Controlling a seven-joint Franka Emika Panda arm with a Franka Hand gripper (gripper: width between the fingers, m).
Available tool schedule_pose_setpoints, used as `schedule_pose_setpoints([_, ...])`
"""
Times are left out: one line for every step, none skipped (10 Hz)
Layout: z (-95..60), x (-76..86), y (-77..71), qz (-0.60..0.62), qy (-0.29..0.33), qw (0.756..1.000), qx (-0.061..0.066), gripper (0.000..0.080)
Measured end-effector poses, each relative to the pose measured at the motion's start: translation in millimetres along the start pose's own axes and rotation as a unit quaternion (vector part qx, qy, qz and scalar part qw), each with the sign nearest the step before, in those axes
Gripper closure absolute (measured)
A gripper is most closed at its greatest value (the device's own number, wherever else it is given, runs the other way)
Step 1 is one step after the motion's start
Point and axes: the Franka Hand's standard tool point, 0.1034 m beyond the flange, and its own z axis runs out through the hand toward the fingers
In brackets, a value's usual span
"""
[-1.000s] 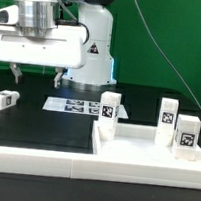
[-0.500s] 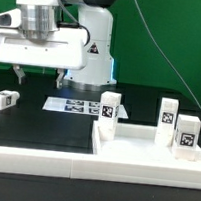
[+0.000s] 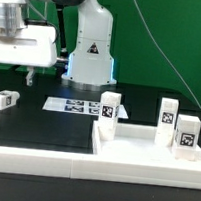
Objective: Assemble square table
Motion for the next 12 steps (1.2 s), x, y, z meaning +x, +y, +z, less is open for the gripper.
schedule_pose_setpoints([0.3, -0.2, 0.3, 0.0, 0.0, 1.0, 0.0, 0.015])
schedule_pose_setpoints([2.0, -1.4, 5.2, -0.003, -0.005, 1.0, 0.001, 0.015])
schedule_pose_setpoints([5.2, -1.3, 22.0, 0.008, -0.016, 1.0, 0.002, 0.015])
schedule_pose_setpoints([8.3, 1.0, 36.5, 0.021, -0.028, 0.999, 0.004, 0.015])
schedule_pose_setpoints([10.7, 3.0, 41.5, 0.026, -0.038, 0.999, 0.007, 0.015])
schedule_pose_setpoints([10.9, 3.7, 36.6, 0.022, -0.041, 0.999, 0.01, 0.015])
schedule_pose_setpoints([11.2, 3.8, 36.6, 0.021, -0.041, 0.999, 0.009, 0.015])
schedule_pose_setpoints([12.5, 1.1, 34.1, 0.023, -0.054, 0.998, 0.016, 0.015])
schedule_pose_setpoints([14.3, -0.3, 31.0, 0.024, -0.084, 0.996, 0.027, 0.015])
schedule_pose_setpoints([18.6, -0.9, 36.5, 0.036, -0.133, 0.99, 0.032, 0.015])
schedule_pose_setpoints([23.6, 2.5, 43.3, 0.039, -0.156, 0.986, 0.033, 0.015])
schedule_pose_setpoints([26.4, -1.4, 42.5, 0.044, -0.202, 0.978, 0.038, 0.015])
